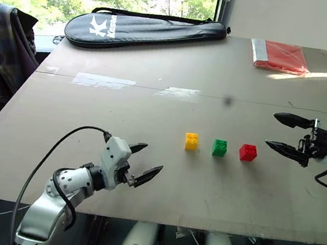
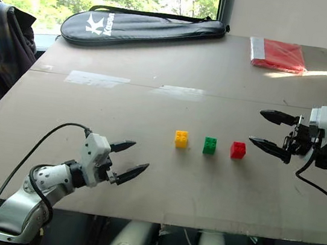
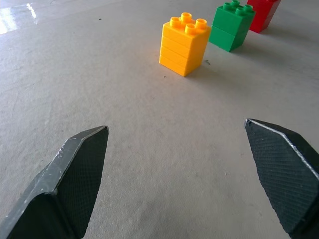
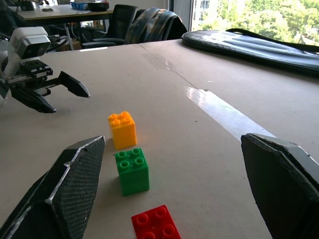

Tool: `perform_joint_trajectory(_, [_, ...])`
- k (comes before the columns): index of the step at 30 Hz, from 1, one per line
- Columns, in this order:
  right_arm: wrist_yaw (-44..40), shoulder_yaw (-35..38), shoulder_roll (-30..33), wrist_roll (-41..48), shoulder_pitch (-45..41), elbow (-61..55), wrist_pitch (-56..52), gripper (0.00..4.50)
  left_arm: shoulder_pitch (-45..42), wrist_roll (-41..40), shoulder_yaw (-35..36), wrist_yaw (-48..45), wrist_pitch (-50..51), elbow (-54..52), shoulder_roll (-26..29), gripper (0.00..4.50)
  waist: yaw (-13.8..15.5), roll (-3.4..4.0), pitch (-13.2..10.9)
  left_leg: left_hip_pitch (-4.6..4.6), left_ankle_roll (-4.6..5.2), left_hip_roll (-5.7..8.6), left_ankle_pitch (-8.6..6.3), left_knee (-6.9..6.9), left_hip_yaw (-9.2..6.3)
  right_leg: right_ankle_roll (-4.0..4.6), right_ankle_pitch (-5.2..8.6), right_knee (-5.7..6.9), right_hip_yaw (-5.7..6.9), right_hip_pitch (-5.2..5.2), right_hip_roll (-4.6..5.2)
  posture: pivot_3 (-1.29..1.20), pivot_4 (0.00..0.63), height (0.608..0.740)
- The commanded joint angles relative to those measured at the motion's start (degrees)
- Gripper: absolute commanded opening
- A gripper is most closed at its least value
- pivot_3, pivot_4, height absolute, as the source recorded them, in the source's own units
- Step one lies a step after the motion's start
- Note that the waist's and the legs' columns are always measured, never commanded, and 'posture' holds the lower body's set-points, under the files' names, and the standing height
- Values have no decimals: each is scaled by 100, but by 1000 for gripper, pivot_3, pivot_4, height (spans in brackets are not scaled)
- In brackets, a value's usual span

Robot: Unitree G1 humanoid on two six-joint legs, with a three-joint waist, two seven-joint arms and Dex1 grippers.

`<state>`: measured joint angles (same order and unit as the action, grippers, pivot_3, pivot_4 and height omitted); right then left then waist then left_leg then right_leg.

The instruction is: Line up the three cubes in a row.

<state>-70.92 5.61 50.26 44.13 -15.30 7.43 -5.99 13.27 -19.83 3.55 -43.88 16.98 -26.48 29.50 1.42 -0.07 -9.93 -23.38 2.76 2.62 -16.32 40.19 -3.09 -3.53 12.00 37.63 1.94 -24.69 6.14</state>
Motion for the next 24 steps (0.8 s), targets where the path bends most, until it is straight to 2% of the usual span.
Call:
perform_joint_trajectory(1, [1019, 563, 21, -69, 768, -1268, -563, 4500, 242, -2, 40, 48, -194, -295, 15, 4470, 7, 1, 1, 0, 0, 0, 0, 0, 1, 0, 0, -2, 0, -2, 0, 0, 150, 694])
perform_joint_trajectory(4, [1526, 962, -171, -40, 1721, -1990, -859, 4500, 419, 9, 93, 115, -246, -339, 40, 4470, 50, 1, 3, -16, 0, 1, 0, 2, 0, 4, 3, -3, 0, -15, 1, 0, 150, 694])
perform_joint_trajectory(6, [1693, 1197, -472, -232, 2450, -2242, -658, 4500, 529, 17, 138, 172, -260, -332, 42, 4470, 96, -5, 9, -18, 1, 0, 1, 3, -1, 8, 5, -4, 4, -14, -1, 0, 150, 694])
perform_joint_trajectory(11, [1942, 1380, -941, -1099, 3586, -2218, -92, 4500, 770, 122, 124, 263, -276, -275, 79, 4470, 79, -2, 12, -13, 3, 3, 1, 4, 3, 6, 8, -8, 9, -7, -10, 0, 150, 694])
perform_joint_trajectory(16, [1599, 1540, -1167, -1199, 3847, -1749, 364, 4500, 957, 301, 104, 258, -391, -84, 160, 4470, -3, -2, 12, 11, 4, -6, 0, 3, 24, -16, 22, 0, 6, 4, -17, 0, 150, 694])
perform_joint_trajectory(24, [1032, 1613, -1194, -1212, 3610, -1000, 671, 4500, 994, 202, 90, 238, -273, -153, 219, 4470, -55, -3, 11, 56, 8, -15, -4, 2, 25, -23, 29, -5, 6, 48, -17, 0, 150, 694])
